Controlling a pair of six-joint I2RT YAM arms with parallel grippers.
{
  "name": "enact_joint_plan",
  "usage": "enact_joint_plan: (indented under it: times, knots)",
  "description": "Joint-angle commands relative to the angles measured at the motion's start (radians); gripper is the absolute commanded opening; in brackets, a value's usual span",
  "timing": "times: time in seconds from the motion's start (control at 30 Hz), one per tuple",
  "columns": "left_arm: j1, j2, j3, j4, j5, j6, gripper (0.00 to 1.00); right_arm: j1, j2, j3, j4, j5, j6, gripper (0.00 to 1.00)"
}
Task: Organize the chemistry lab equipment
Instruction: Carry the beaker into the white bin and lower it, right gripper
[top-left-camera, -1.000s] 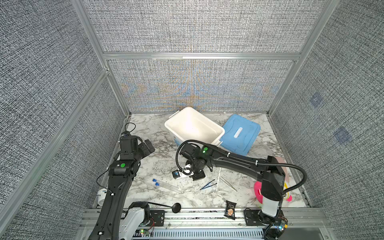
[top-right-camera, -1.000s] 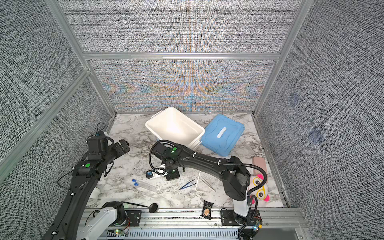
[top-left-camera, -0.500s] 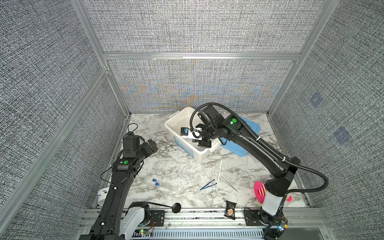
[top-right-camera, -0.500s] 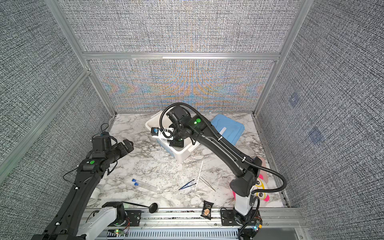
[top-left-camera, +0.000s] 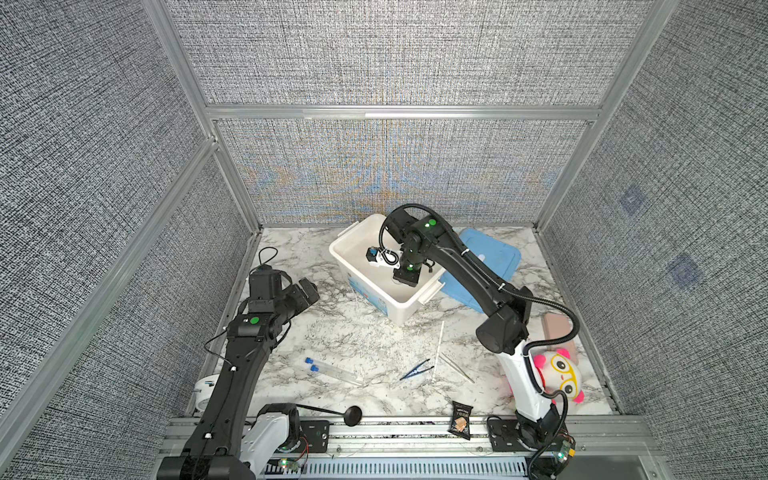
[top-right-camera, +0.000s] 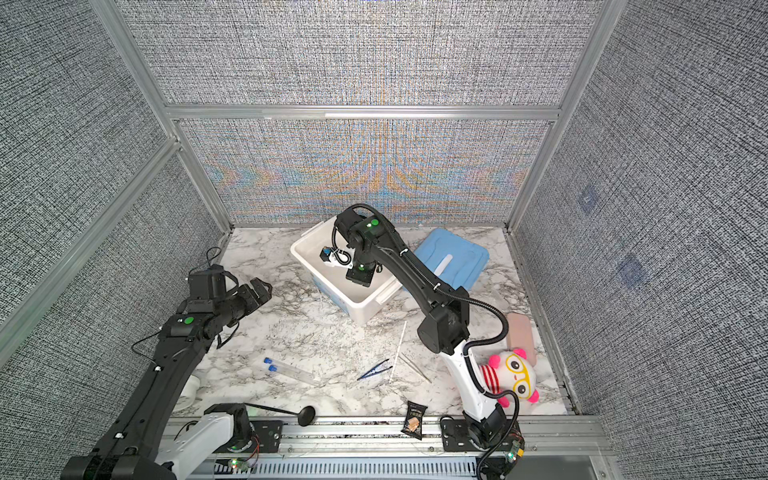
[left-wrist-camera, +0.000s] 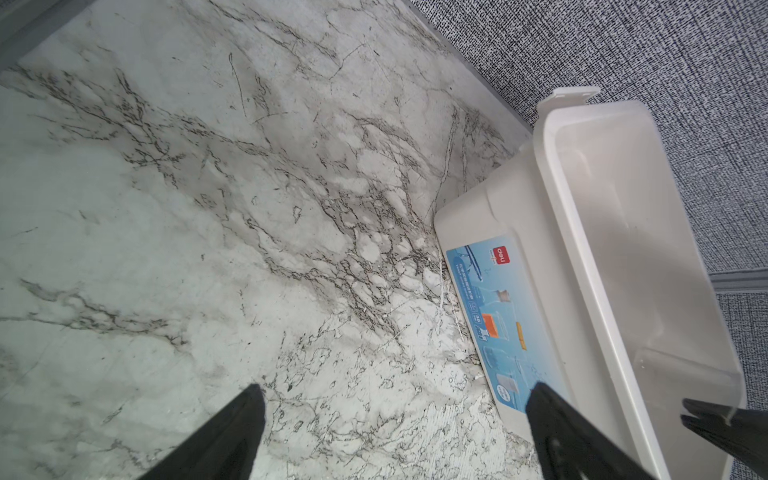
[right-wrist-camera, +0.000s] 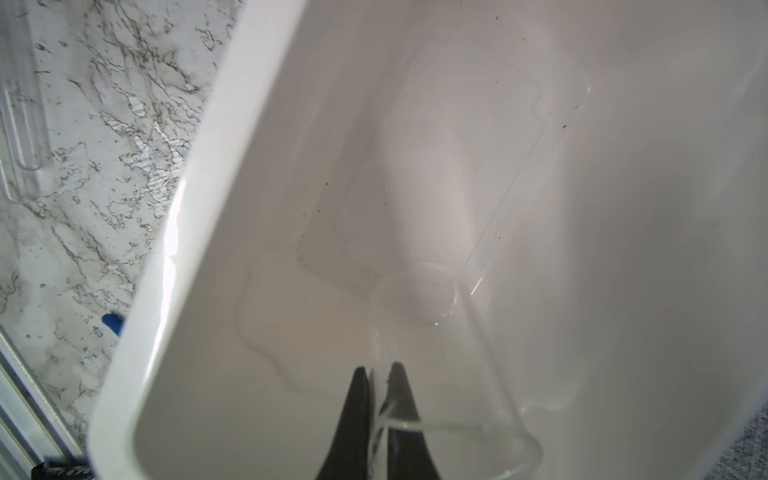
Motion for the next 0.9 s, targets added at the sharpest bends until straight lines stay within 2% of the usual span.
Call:
enact_joint_plan:
  times: [0.0, 0.27, 0.87]
  knots:
    - [0.000, 0.010, 0.017, 0.001, 0.012, 0.003, 0.99, -0.012, 0.033, 0.009, -0.042, -0.030, 0.050, 0.00]
    - [0.001, 0.025, 0.022, 0.004, 0.023, 0.008, 0.99, -0.053, 0.127, 0.017, -0.052, -0.016, 0.047, 0.00]
    - [0.001, 0.017, 0.031, -0.027, 0.003, 0.015, 0.99, -0.127, 0.232, 0.012, -0.015, 0.150, 0.013, 0.00]
